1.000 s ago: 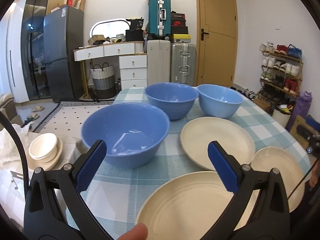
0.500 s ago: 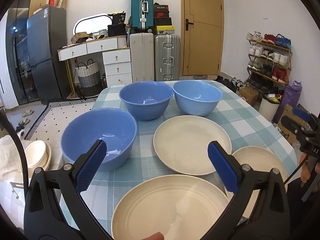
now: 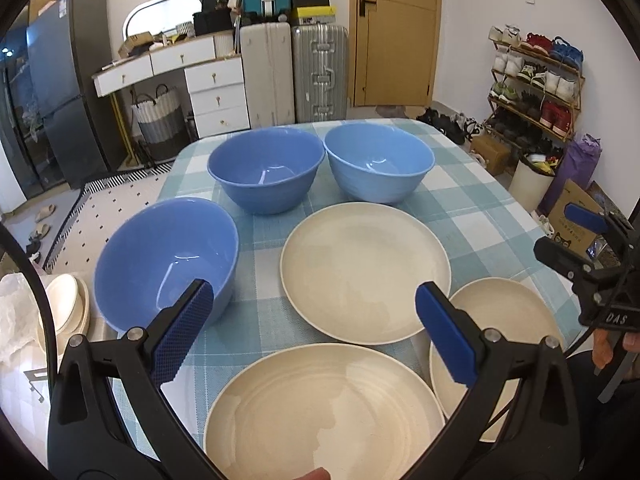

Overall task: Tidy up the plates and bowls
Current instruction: 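Move both grippers forward toward the rim of the large cream plate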

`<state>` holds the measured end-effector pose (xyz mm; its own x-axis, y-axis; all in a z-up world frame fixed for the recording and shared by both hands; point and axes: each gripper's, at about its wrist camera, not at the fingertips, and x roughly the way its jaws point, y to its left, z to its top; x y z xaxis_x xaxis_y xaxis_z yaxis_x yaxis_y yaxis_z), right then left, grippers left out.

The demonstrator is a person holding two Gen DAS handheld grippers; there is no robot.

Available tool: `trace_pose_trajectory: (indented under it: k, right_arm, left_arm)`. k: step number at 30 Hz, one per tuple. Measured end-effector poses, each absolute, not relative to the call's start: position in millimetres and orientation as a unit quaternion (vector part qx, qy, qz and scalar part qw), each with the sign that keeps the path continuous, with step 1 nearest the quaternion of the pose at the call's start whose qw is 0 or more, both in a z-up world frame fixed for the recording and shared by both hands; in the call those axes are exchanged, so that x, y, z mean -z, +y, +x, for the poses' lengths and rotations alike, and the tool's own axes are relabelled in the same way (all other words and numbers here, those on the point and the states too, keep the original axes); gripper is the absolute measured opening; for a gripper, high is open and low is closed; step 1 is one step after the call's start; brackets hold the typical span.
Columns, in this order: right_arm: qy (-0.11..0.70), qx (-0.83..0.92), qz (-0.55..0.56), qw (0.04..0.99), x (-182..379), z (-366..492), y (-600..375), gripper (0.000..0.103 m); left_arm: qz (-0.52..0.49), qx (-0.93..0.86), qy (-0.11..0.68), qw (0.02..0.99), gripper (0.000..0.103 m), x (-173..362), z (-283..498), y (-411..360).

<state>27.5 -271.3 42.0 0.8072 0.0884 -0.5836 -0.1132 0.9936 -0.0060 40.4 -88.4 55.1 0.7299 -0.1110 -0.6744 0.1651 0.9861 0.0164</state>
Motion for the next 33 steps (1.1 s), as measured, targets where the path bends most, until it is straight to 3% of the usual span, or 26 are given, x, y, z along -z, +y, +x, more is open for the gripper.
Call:
trace_pose_trajectory:
  k: [14, 33]
  right_arm:
    - [0.342, -0.087, -0.006, 0.936, -49.9, 52.0, -260.1, 0.103]
    - [0.461, -0.094, -0.008, 0.882, -15.9, 124.9, -256.6, 0.103]
  left_arm:
    - [0.05, 0.047, 0.385, 0.92, 0.101, -63.3, 72.6, -93.4]
    - [0.042, 0.047, 0.481, 0.874, 0.097, -14.0, 142.5, -100.6]
